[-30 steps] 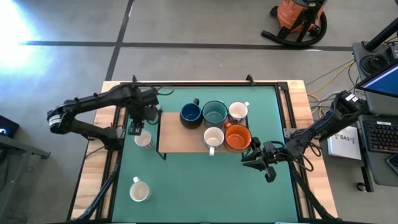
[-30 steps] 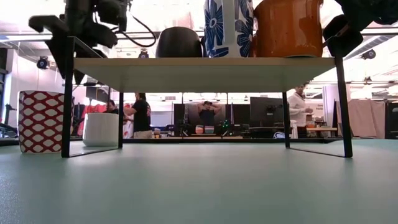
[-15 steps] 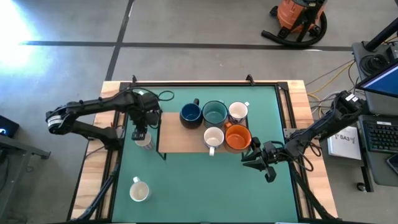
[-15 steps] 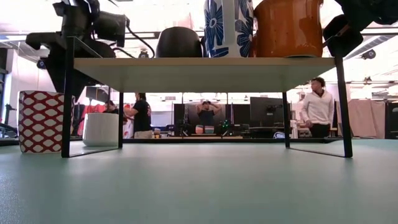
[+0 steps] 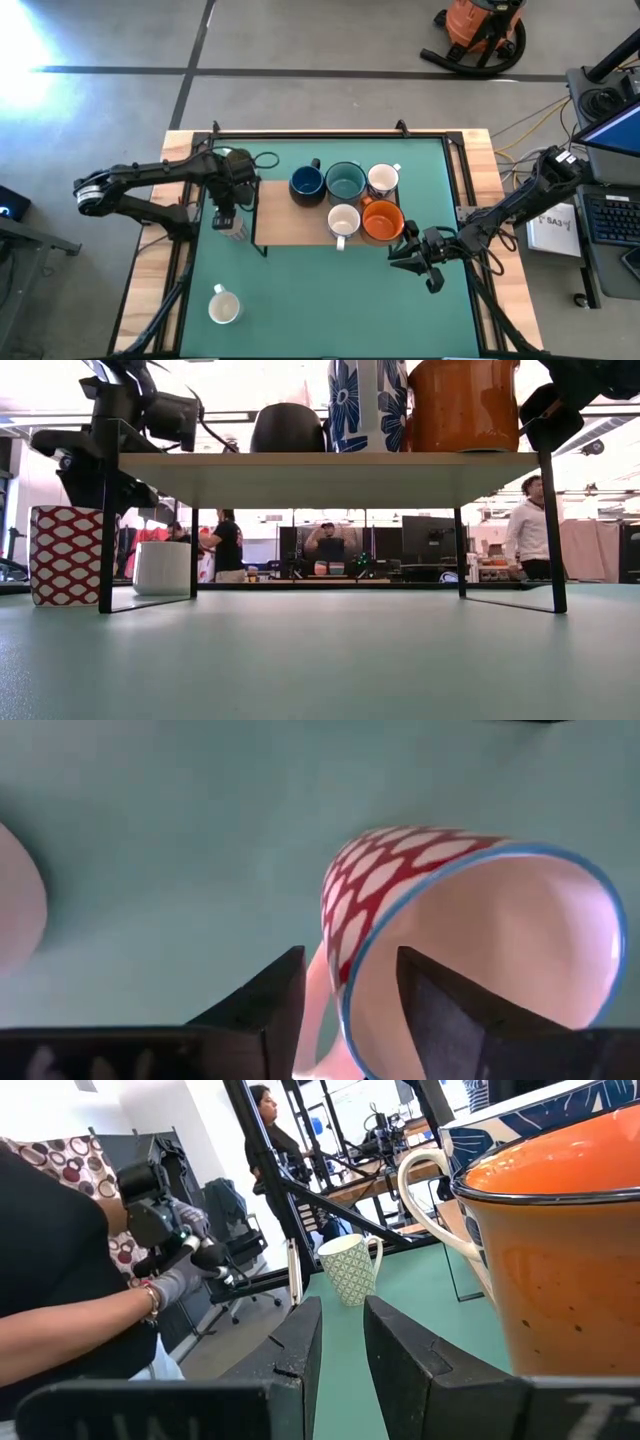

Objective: Place coffee mugs
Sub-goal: Put the white red patterned mug on the shelf, then put the white green mug on the shelf

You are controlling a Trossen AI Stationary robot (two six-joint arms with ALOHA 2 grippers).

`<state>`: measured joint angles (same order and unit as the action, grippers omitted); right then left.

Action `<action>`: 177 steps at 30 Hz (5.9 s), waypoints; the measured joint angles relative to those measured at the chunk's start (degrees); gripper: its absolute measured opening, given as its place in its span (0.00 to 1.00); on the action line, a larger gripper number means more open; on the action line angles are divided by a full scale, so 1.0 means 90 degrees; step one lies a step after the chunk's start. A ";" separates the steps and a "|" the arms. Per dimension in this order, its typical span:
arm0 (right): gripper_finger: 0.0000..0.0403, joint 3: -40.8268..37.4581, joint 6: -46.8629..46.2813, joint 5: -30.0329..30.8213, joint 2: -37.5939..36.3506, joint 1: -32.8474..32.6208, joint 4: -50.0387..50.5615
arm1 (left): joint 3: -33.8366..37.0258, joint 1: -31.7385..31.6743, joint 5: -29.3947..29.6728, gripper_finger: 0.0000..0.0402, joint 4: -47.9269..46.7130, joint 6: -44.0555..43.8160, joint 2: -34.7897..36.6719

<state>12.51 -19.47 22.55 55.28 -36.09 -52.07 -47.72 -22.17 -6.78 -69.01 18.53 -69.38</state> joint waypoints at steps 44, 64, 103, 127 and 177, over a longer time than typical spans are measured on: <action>0.17 0.0000 -0.0001 0.0000 0.0001 0.0001 0.0000 | -0.3257 -0.0007 0.4272 0.02 -0.1276 -0.0624 0.0017; 0.17 0.0000 -0.0001 0.0000 0.0001 -0.0001 0.0002 | -0.4216 0.0074 0.1715 0.02 -0.0243 0.0522 0.0015; 0.17 0.0000 0.0001 0.0000 0.0001 0.0000 0.0080 | -0.5207 0.0432 0.0956 0.03 -0.1475 0.0353 -0.1578; 0.17 0.0000 -0.0001 0.0000 0.0000 -0.0001 0.0095 | -0.5205 0.0427 0.0654 0.10 -0.1313 0.0166 -0.1642; 0.17 0.0000 0.0001 0.0000 0.0001 -0.0001 0.0095 | -0.2813 -0.0812 0.1599 0.17 -0.1062 -0.1238 0.0265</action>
<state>12.51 -19.47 22.55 55.29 -36.09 -51.22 -73.04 -29.48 7.61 -78.56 7.39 -67.00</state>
